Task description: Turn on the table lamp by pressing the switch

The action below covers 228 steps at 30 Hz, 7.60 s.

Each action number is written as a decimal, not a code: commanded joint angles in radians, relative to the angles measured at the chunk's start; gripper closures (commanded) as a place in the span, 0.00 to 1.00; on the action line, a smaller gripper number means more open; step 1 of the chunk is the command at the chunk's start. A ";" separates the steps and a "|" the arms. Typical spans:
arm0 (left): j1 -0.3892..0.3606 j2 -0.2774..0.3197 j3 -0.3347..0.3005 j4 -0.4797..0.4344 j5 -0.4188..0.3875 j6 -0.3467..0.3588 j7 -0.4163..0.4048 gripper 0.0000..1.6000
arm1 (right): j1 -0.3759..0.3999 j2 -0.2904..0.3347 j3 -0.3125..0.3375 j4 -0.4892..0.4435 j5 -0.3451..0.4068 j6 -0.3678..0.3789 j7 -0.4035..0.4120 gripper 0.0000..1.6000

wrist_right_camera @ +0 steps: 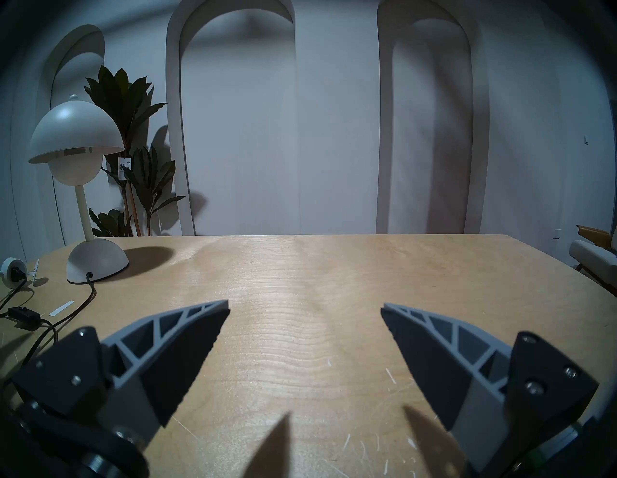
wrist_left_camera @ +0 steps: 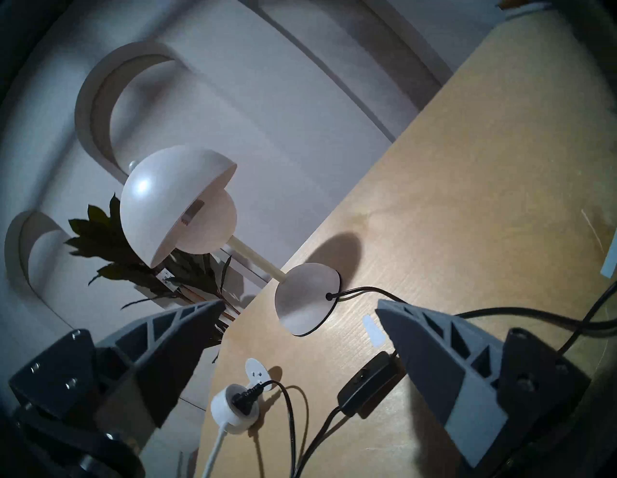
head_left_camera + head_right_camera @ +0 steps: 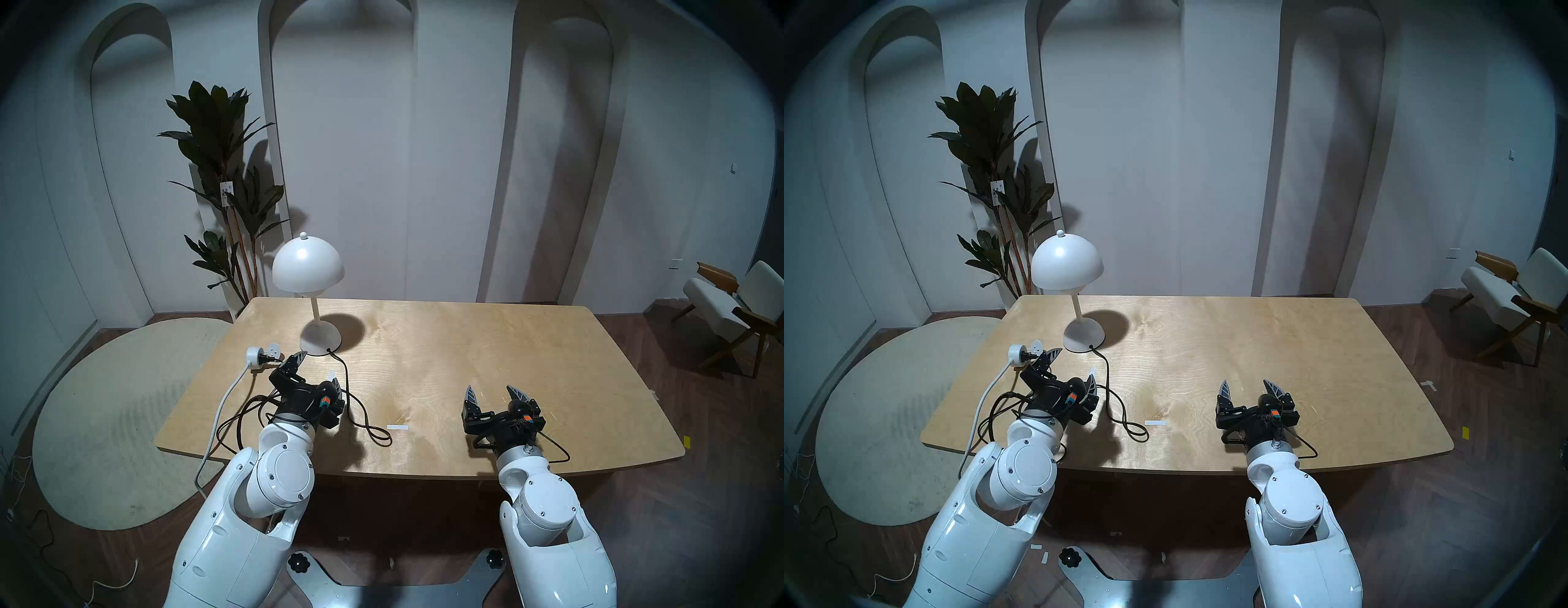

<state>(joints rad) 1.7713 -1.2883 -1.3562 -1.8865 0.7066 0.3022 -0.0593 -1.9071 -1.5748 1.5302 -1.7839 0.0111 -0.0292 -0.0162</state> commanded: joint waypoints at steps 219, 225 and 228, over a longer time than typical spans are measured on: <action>-0.536 -0.021 0.273 0.508 0.613 0.323 -0.487 0.00 | 0.002 0.001 0.000 -0.025 0.000 -0.001 -0.001 0.00; -0.571 -0.021 0.186 0.477 0.574 0.345 -0.413 0.00 | 0.004 0.001 0.000 -0.020 0.000 -0.004 -0.001 0.00; -0.573 -0.042 0.136 0.443 0.535 0.359 -0.394 0.00 | 0.005 0.001 0.000 -0.019 0.000 -0.004 -0.001 0.00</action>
<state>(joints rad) 1.2416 -1.3012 -1.1154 -1.3736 1.3081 0.6282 -0.5123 -1.9073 -1.5747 1.5296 -1.7841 0.0119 -0.0289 -0.0169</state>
